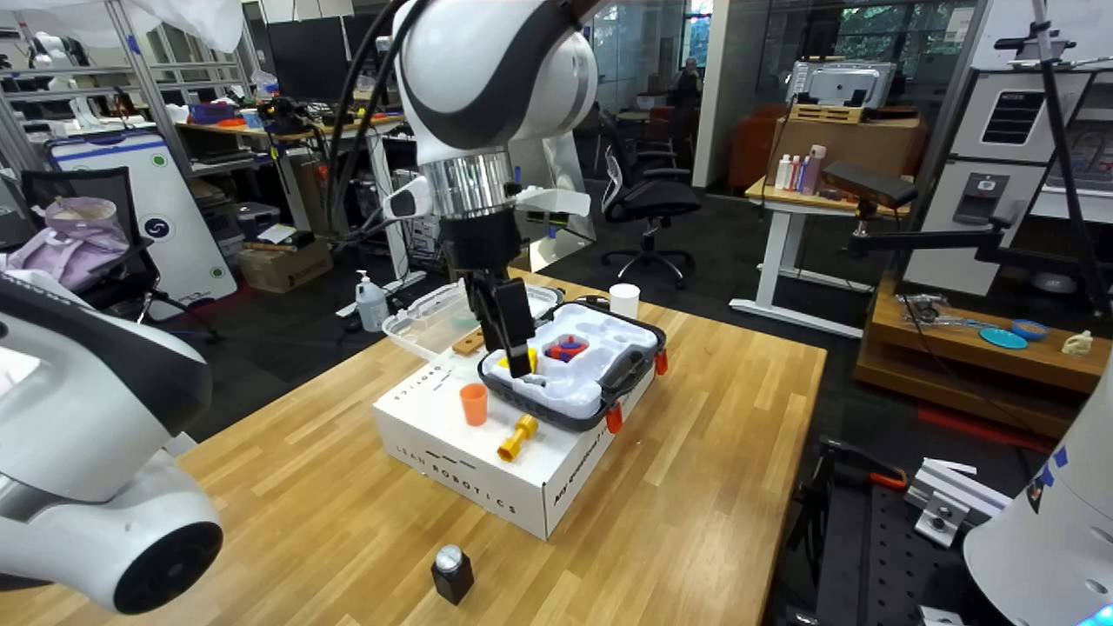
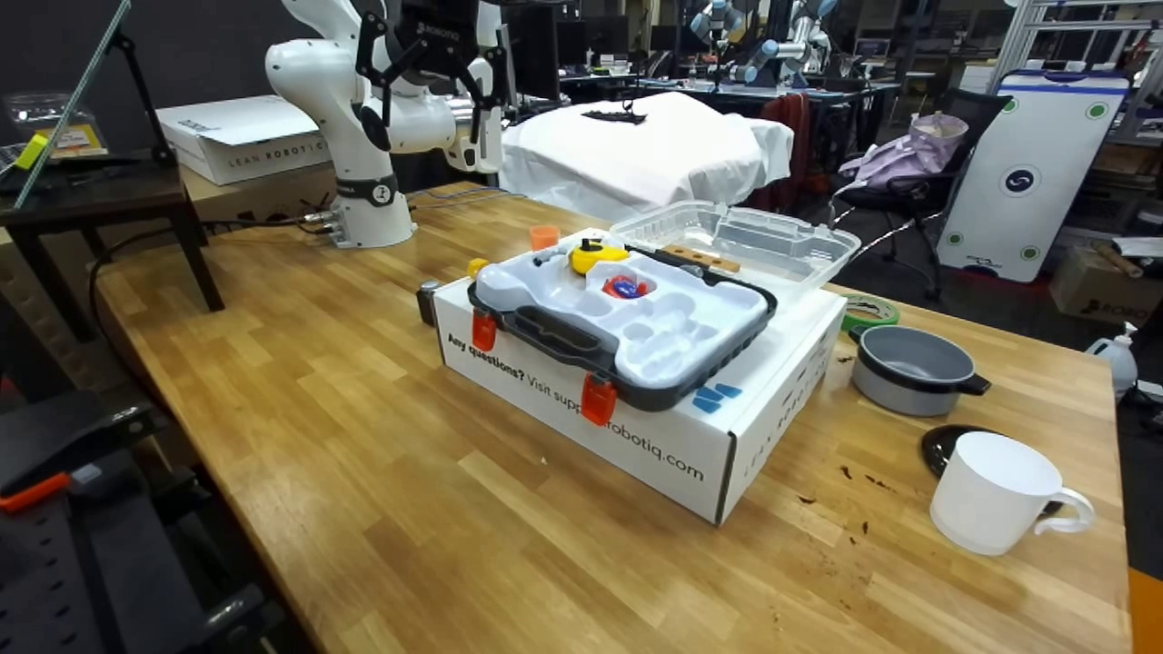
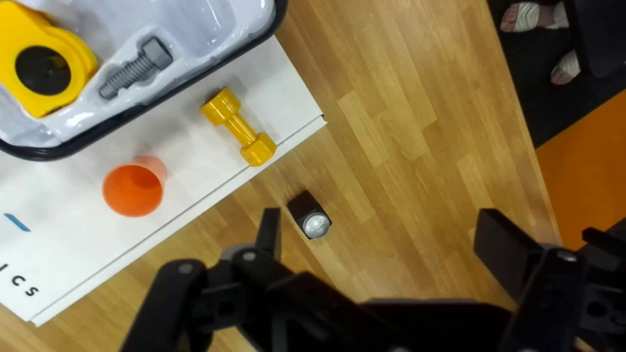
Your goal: Remove the yellow object from the top of the box and put it in the tool box
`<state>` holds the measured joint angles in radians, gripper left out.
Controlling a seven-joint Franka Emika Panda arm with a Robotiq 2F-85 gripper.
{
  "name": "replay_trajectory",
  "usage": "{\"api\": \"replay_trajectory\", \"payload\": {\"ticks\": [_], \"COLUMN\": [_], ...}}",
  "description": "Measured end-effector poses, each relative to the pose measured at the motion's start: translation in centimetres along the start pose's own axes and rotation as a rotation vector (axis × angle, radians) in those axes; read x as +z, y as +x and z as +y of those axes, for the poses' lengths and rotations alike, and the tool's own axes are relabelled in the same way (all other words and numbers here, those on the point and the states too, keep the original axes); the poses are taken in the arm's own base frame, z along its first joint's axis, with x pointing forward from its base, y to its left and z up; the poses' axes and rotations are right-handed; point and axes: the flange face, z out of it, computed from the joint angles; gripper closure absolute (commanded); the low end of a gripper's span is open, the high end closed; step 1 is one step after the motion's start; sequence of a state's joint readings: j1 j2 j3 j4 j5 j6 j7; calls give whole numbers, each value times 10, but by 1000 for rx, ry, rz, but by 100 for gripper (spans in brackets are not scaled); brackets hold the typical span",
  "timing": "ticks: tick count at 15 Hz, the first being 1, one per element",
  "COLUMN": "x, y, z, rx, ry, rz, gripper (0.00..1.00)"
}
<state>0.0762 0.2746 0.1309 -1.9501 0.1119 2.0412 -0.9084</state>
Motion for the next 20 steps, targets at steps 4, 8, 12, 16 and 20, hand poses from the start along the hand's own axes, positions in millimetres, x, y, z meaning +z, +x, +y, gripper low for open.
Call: {"api": "replay_trajectory", "payload": {"ticks": [4, 8, 12, 16, 20], "x": [7, 6, 7, 15, 22], "y": [9, 10, 10, 16, 33], "z": [12, 11, 11, 14, 37], "rx": [-99, -99, -100, -123, -131], "ry": [39, 38, 38, 50, 52], "rz": [-33, -32, -33, -35, -10], "gripper": [0, 0, 0, 0, 0]}}
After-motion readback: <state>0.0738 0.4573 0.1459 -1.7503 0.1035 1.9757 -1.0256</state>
